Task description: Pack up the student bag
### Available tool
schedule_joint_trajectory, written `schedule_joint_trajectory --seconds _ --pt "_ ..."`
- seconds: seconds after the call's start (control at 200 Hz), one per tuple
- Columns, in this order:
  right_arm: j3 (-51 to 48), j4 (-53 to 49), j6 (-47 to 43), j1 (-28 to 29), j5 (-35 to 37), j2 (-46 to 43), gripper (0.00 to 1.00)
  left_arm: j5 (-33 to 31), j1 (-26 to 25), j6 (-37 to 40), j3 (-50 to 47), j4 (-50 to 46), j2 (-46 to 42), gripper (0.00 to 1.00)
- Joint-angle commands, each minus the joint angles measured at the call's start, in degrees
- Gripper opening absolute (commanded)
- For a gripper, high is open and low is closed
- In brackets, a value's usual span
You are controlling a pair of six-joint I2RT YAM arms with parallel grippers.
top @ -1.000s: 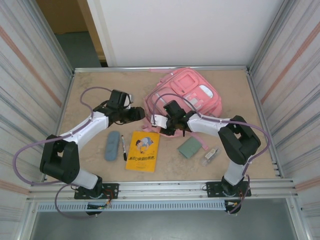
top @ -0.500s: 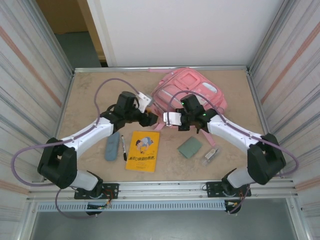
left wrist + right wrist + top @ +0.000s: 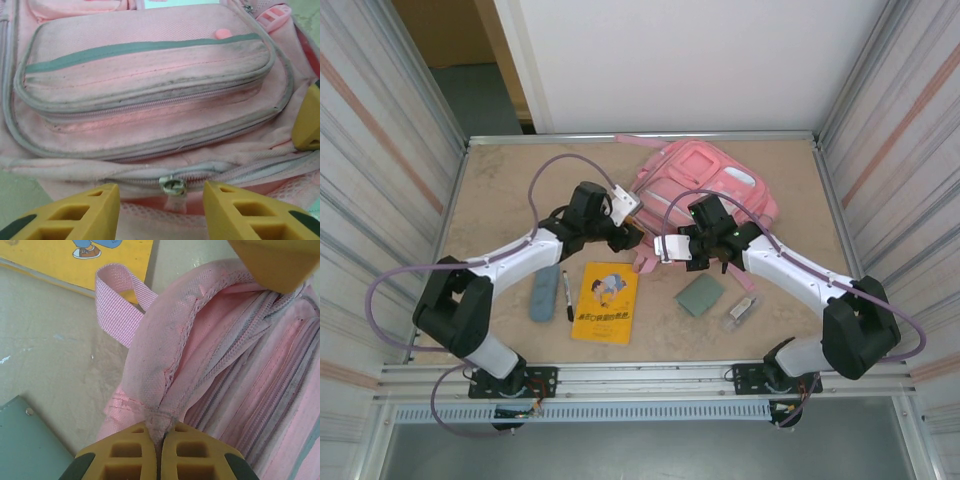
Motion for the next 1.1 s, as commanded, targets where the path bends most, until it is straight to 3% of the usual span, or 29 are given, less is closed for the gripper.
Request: schedule_joint_trajectory --seconds 0.0,0.241,0.436,0.486,0.631,0.797,0.927,0.992,1.092 --pt "1.0 0.4 -1.4 0.5 -2.6 -2.7 0.00 5.1 0.2 2.0 1.0 -0.5 1.5 0.44" --pt "1.3 -0.8 -0.8 0.4 -2.4 -3.0 0.00 6.9 0.2 1.8 -1.5 2.8 1.6 0.36" --pt "1.5 -2.0 -0.8 -0.1 -2.2 -4.1 0.00 5.6 0.9 2.9 -0.7 1.2 2.7 0.04" --pt "1.6 -2.4 -0.7 -0.4 -2.0 -4.3 0.00 4.8 1.2 2.9 -1.0 1.5 2.6 0.00" --pt "2.2 -6.0 -0.3 -0.3 -0.3 -4.7 0.00 -0.3 2.1 1.9 -2.2 3.8 1.3 0.00" --pt "0.9 -6.9 -0.3 -0.5 0.9 -5.8 0.00 0.0 4.5 1.3 -3.2 5.0 0.2 0.00" --pt "0.6 -7.3 -0.5 -0.4 1.2 -6.8 0.00 1.7 6.9 -0.4 -3.3 5.7 0.4 0.00" --pt "0.8 -7.5 -0.5 -0.4 1.5 -6.8 0.00 7.3 7.3 0.9 -3.3 5.4 -0.2 0.00" --pt "0.8 -8.0 -0.5 -0.4 1.6 -7.1 0.00 18.0 6.5 -0.4 -3.3 5.0 -1.0 0.27"
